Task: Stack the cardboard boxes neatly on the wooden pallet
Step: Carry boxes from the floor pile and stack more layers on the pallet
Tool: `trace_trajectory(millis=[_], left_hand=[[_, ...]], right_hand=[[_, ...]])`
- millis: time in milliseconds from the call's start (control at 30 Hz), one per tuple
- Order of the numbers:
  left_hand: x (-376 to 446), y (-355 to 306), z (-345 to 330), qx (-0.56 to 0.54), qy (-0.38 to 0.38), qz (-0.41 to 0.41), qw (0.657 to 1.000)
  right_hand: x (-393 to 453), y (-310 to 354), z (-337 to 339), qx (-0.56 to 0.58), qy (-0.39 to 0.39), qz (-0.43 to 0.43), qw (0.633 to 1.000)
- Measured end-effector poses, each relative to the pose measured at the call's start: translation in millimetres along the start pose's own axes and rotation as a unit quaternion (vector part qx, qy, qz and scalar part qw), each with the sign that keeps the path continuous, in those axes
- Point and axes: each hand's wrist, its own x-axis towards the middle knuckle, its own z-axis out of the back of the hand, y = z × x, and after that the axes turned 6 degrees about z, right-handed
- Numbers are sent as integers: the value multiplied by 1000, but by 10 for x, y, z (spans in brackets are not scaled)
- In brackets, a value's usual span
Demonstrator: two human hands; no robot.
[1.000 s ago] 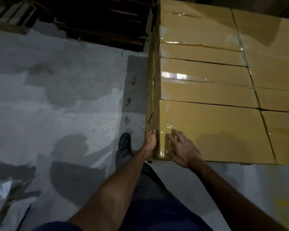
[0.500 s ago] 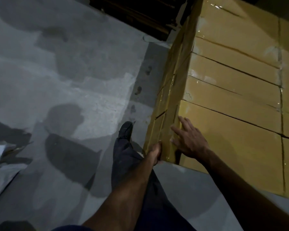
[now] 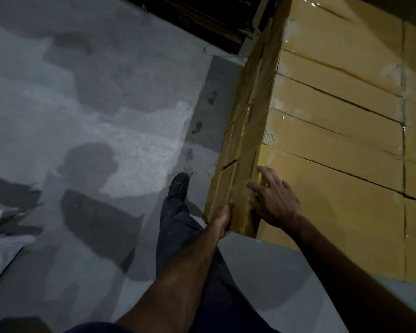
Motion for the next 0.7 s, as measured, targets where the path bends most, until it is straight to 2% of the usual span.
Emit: trace_trajectory(millis=[267, 467, 700], left_hand=[[164, 13, 2, 31, -8, -1, 999], [9, -136, 22, 121, 0, 25, 992], [11, -681, -313, 189, 45, -139, 971]], right_hand=[[0, -24, -72, 21, 0, -6, 1000], [31, -86, -106, 61, 5, 7, 998], [-211, -199, -164, 224, -48, -41, 972]])
